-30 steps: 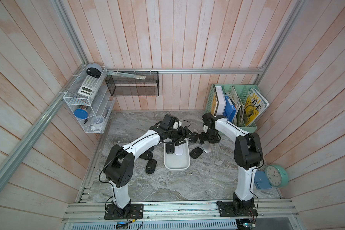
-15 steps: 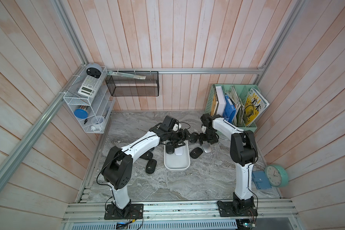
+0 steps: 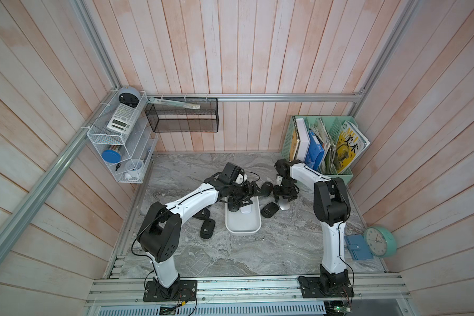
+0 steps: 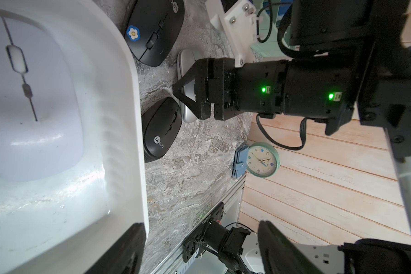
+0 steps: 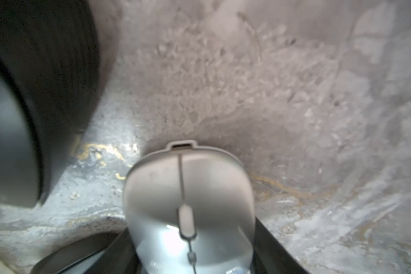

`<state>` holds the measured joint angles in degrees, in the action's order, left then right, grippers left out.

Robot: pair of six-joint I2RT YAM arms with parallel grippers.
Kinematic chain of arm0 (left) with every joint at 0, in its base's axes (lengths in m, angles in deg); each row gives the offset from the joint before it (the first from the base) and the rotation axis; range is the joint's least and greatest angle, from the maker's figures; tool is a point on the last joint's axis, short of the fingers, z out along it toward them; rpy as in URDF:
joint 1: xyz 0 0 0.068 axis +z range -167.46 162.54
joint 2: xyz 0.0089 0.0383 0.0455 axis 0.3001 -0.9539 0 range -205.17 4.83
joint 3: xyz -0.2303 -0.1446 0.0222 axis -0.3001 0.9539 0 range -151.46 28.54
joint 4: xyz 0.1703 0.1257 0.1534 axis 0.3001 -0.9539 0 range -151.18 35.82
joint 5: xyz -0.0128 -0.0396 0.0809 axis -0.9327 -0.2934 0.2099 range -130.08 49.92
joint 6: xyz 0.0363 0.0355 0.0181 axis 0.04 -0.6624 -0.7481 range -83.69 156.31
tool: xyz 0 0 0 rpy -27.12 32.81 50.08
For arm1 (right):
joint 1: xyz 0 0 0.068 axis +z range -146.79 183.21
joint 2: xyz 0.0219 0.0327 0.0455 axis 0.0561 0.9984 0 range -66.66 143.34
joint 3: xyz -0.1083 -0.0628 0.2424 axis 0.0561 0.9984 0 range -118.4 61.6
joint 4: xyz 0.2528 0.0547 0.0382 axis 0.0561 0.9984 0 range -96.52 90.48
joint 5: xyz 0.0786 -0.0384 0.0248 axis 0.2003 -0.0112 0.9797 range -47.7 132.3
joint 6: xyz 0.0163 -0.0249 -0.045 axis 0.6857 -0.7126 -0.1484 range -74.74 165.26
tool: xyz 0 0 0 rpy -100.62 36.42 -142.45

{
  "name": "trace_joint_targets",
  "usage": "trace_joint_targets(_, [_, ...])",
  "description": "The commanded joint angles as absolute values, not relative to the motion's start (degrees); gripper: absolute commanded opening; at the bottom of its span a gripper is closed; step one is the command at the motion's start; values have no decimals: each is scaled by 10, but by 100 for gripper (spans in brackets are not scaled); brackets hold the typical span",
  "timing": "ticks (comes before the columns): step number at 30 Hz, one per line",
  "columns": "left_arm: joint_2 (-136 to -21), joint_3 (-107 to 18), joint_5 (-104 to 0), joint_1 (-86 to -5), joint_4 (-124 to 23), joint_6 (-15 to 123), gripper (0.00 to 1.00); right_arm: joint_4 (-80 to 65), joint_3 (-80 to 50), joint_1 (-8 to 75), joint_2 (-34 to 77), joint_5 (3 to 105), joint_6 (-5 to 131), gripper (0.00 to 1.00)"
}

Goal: Put the mouse in the storage box
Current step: Pick up the mouse from the center of the board.

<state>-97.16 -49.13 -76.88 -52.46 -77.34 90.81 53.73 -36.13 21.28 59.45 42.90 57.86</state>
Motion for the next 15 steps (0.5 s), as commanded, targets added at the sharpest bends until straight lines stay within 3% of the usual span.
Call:
trace_joint_targets(1, [-955,-482,-756,-526,-768,903,80,533,-333,214,592,405,602,59])
trace_joint_targets(4, [-950,-478,-749,-526,-772,901,80,516,-308,216,569,413,607,51])
trace_joint_targets(15, [-925,-450,-698,-528,-802,898,79,506,-264,221,474,400,628,50])
